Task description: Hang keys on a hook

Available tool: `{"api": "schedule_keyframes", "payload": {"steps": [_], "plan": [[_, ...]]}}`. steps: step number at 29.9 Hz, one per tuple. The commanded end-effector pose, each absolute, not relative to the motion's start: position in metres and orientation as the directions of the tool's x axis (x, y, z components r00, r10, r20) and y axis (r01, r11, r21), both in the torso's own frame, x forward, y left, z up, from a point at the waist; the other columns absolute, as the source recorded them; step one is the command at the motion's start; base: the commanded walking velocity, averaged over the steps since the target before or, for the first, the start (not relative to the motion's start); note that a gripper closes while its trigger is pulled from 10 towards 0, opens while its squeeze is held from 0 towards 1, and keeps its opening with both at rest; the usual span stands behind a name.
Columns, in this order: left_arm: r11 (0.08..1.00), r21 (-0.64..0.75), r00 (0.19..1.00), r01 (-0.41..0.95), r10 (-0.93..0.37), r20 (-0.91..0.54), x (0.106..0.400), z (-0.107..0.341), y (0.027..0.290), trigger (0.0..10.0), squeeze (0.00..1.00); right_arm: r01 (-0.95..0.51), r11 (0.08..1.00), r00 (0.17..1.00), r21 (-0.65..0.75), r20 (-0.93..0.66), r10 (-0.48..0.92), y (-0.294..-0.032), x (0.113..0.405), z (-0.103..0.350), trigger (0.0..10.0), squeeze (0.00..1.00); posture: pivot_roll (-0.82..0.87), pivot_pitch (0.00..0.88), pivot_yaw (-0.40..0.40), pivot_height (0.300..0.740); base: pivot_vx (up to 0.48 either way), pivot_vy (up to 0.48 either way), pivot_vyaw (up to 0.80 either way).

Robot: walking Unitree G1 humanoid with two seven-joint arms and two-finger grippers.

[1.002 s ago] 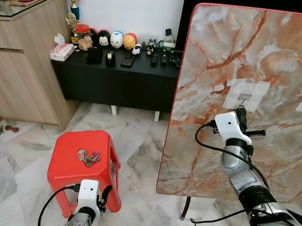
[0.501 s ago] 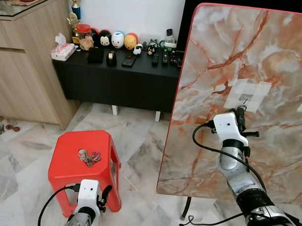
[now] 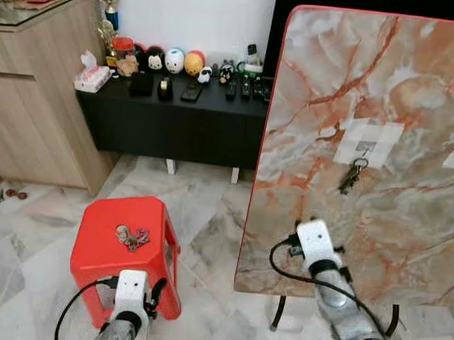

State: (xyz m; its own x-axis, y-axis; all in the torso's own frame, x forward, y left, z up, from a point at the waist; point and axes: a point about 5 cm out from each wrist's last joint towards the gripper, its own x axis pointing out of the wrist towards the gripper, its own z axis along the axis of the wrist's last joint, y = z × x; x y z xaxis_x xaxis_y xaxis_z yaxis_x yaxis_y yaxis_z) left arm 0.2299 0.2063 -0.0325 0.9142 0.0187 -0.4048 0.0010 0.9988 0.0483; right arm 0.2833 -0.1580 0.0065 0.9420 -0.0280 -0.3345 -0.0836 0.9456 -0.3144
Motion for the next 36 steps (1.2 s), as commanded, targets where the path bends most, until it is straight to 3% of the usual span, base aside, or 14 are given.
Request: {"api": "schedule_keyframes", "payload": {"steps": [1,5,6,12,15,20,29,36], "plan": [[0.999,0.052,0.902,-0.014,0.035,-0.429,0.227,-0.035,0.211,10.0,0.00,-0.023,0.965,0.909,-0.261,-0.408,-0.089,-0.169,0.274,-0.006,10.0,0.00,0.14,0.000,-0.066,0.740,0.000,0.000,0.00],[0.998,0.068,0.890,-0.006,0.037,-0.455,0.226,-0.037,0.215,10.0,0.00,0.138,0.975,0.748,-0.175,-0.626,-0.218,-0.189,0.236,-0.047,10.0,0.00,0.16,0.000,-0.057,0.740,0.000,0.000,0.00],[0.997,0.071,0.875,-0.005,0.039,-0.483,0.224,-0.040,0.216,10.0,0.00,0.192,0.967,0.668,-0.169,-0.699,-0.255,-0.197,0.215,-0.062,10.0,0.00,0.16,0.000,-0.051,0.740,0.000,0.000,0.00],[0.997,0.071,0.837,-0.011,0.048,-0.545,0.216,-0.048,0.219,10.0,0.00,0.222,0.955,0.562,-0.195,-0.775,-0.289,-0.208,0.180,-0.081,10.0,0.00,0.16,0.000,-0.037,0.740,0.000,0.000,0.00],[0.996,0.057,0.785,-0.063,0.085,-0.614,0.204,-0.057,0.225,10.0,0.00,0.287,0.951,0.488,-0.118,-0.836,-0.251,-0.206,0.155,-0.093,10.0,0.00,0.15,0.000,-0.031,0.740,0.000,0.000,0.00],[0.993,0.020,0.710,-0.118,0.099,-0.697,0.184,-0.070,0.228,10.0,0.00,0.253,0.967,0.500,-0.033,-0.851,-0.160,-0.195,0.150,-0.097,10.0,0.00,0.13,0.000,-0.021,0.740,0.000,0.000,0.00],[0.979,-0.001,0.671,-0.202,0.137,-0.729,0.171,-0.078,0.226,10.0,0.00,0.240,0.971,0.519,0.006,-0.846,-0.123,-0.189,0.157,-0.095,10.0,0.00,0.16,0.000,-0.035,0.740,0.000,0.000,0.00],[0.987,-0.006,0.660,-0.159,0.102,-0.744,0.169,-0.081,0.218,10.0,0.00,0.274,0.962,0.519,0.019,-0.845,-0.131,-0.191,0.155,-0.096,10.0,0.00,0.16,0.000,-0.027,0.740,0.000,0.208,0.00]]}}
